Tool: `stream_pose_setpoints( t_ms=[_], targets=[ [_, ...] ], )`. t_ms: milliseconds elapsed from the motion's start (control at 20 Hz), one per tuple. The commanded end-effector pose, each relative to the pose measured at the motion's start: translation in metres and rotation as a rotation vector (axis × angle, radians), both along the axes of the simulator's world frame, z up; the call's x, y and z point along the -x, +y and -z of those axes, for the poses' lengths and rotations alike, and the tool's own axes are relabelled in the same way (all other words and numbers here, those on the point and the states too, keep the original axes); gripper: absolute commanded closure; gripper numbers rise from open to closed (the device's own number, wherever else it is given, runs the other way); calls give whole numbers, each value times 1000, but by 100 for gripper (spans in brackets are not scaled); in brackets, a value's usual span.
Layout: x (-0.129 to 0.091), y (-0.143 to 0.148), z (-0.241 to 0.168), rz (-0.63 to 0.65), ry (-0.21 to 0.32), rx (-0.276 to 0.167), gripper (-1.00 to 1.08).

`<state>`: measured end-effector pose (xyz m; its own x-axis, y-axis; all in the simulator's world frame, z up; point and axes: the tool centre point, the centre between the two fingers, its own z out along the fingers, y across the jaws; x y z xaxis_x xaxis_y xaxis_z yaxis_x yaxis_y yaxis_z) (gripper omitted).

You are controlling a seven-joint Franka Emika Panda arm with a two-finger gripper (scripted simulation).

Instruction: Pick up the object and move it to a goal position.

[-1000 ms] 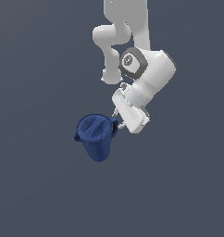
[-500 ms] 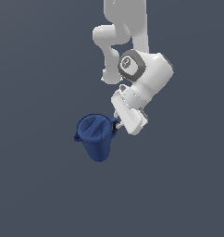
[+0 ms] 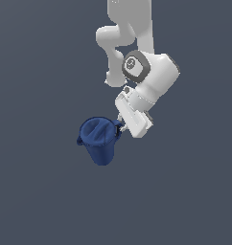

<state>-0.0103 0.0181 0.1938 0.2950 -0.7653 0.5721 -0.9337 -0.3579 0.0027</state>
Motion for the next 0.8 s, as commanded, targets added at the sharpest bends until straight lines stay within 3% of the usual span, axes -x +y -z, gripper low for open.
stream_pose_setpoints(
  t_ms=[0, 350, 750],
  targets=[
    [3, 0, -5, 0, -3, 0, 108],
    [27, -3, -26, 0, -3, 0, 108],
    [71, -8, -67, 0, -3, 0, 108]
  ],
)
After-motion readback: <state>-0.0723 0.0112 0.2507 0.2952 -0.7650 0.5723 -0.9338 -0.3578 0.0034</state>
